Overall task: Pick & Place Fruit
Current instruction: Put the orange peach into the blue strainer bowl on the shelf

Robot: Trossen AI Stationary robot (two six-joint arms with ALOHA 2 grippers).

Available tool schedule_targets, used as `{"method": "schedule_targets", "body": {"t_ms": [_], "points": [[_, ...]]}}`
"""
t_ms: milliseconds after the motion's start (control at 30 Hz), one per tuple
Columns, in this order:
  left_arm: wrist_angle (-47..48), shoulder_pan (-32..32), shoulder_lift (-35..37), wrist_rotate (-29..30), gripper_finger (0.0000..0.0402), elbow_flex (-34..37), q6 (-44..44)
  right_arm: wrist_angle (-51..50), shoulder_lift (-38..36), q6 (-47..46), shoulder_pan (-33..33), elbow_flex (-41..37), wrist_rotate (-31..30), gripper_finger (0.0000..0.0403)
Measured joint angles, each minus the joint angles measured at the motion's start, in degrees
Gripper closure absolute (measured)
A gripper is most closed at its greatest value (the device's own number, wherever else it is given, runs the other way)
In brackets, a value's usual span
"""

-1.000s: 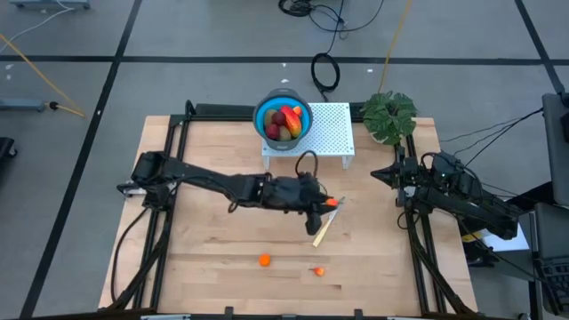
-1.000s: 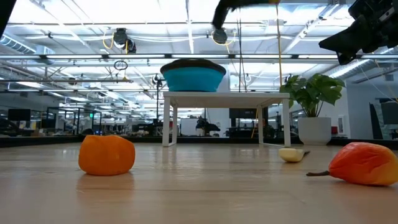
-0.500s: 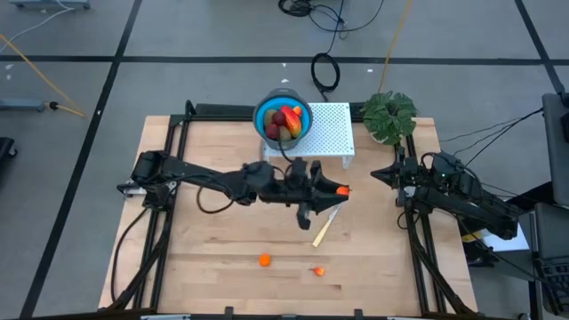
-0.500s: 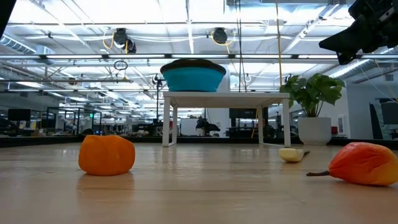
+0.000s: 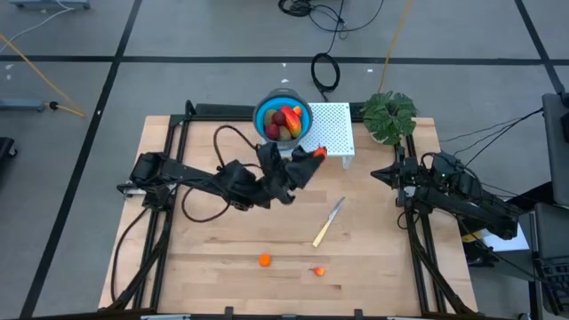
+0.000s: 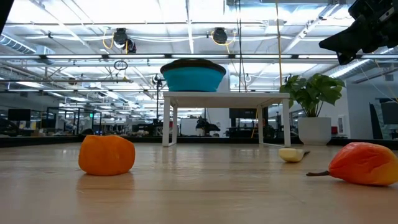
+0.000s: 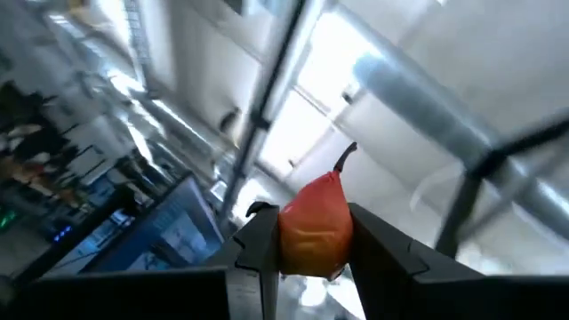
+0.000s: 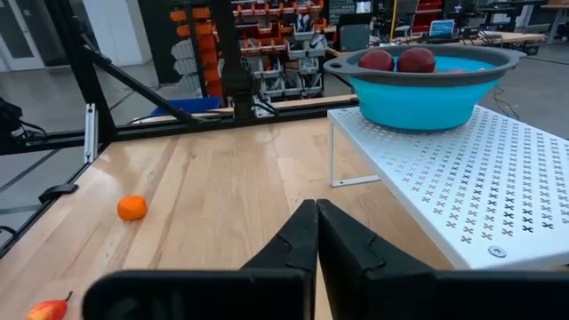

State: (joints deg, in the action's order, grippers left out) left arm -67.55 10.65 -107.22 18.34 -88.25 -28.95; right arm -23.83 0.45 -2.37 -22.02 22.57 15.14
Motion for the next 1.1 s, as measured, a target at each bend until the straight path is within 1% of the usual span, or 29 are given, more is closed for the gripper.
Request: {"method": "schedule_targets", "body": {"t_ms": [133, 200, 233, 333, 433, 500, 667, 867, 933, 1100], "points": [[0.0, 0.6, 0.0, 9.9, 0.0295, 0.0, -9.9, 0.0, 0.0, 0.0, 0.0, 0.0, 0.0, 0.0399], [0.1, 0.8, 0.0, 13.1, 0.0295, 0.0, -12.9, 0.0, 0.0, 0.0, 0.0, 0.0, 0.0, 0.0399], [0.2, 1.0, 0.0, 13.5, 0.0295, 0.0, -13.3, 0.0, 0.0, 0.0, 0.0, 0.0, 0.0, 0.0399], [0.5, 1.2, 0.0, 12.3, 0.0295, 0.0, -12.3, 0.0, 0.0, 0.0, 0.0, 0.0, 0.0, 0.0399], [0.7, 1.1, 0.0, 8.3, 0.0295, 0.0, -7.9, 0.0, 0.0, 0.0, 0.0, 0.0, 0.0, 0.0399], [3.0, 1.1, 0.0, 5.2, 0.0295, 0.0, -3.7, 0.0, 0.0, 0.0, 0.0, 0.0, 0.0, 0.0399], [12.5, 1.0, -0.1, 2.1, 0.0295, 0.0, 4.7, 0.0, 0.0, 0.0, 0.0, 0.0, 0.0, 0.0399], [28.8, -0.9, 0.0, 2.1, 0.0295, 0.0, 7.7, 0.0, 0.0, 0.0, 0.0, 0.0, 0.0, 0.0399], [35.2, -1.9, 0.3, 2.1, 0.0295, 0.0, 7.7, 0.0, 0.0, 0.0, 0.0, 0.0, 0.0, 0.0399], [55.3, -4.6, 2.3, 2.6, 0.0295, 0.0, 7.9, 0.0, 0.0, 0.0, 0.0, 0.0, 0.0, 0.0399]]}}
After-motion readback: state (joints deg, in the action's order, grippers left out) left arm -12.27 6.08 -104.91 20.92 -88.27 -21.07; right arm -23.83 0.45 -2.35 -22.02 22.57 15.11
